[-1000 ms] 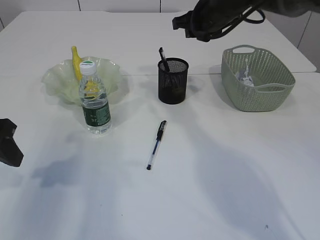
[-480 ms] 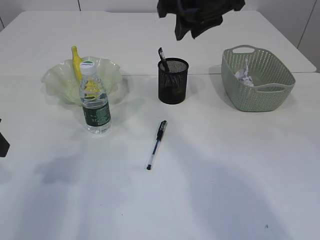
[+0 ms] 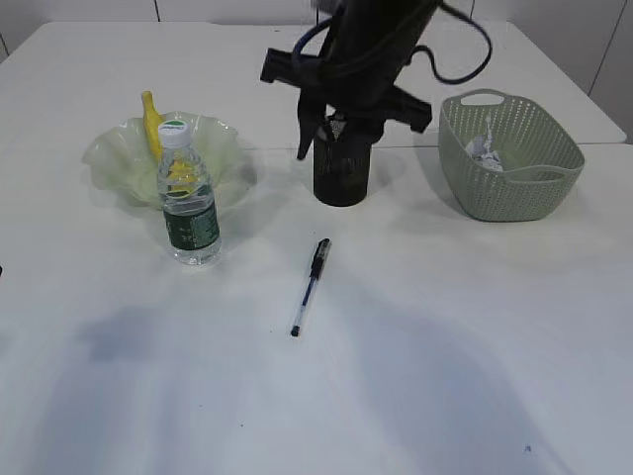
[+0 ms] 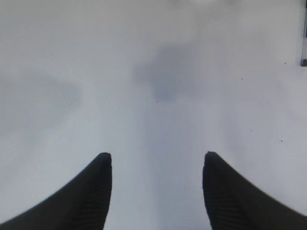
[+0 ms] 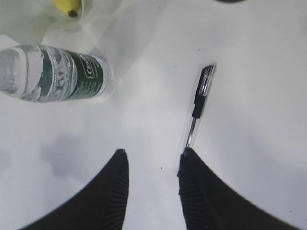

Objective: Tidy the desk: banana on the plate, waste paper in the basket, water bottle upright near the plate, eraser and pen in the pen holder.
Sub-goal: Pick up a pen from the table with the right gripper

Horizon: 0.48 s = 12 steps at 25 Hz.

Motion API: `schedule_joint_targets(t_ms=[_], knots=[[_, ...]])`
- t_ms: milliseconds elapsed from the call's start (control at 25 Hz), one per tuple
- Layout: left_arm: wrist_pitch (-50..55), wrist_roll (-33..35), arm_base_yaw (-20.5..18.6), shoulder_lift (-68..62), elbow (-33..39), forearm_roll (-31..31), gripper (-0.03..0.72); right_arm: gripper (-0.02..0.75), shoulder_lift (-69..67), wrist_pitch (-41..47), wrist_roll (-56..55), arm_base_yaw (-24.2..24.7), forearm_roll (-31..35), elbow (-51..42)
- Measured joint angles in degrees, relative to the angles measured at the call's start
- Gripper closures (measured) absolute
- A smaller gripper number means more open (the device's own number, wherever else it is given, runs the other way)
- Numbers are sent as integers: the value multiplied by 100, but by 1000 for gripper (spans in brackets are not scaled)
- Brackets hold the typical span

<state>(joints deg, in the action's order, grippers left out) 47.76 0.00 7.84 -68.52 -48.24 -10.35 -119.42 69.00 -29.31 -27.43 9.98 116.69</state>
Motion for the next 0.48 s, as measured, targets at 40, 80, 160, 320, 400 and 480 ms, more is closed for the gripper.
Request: schedule_joint_targets(t_ms=[40,80,160,320,400,480], knots=[[15,0,0,0,0,3,266,466,-95,25,-122,0,53,0],[14,0,0,0,0,3,266,466,-212,39,-221,0,99,0],[14,0,0,0,0,3,266,466,-411,55,-450,0,122,0],[27,0,0,0,0,12,266,466,-726,28,-845,0,122,0],[40,0,0,0,0,12,266,466,-847,-29,-960,-12,104,0],[44,0,0,0,0,12,266,466,-952,-53,-1022,-65,39,25]])
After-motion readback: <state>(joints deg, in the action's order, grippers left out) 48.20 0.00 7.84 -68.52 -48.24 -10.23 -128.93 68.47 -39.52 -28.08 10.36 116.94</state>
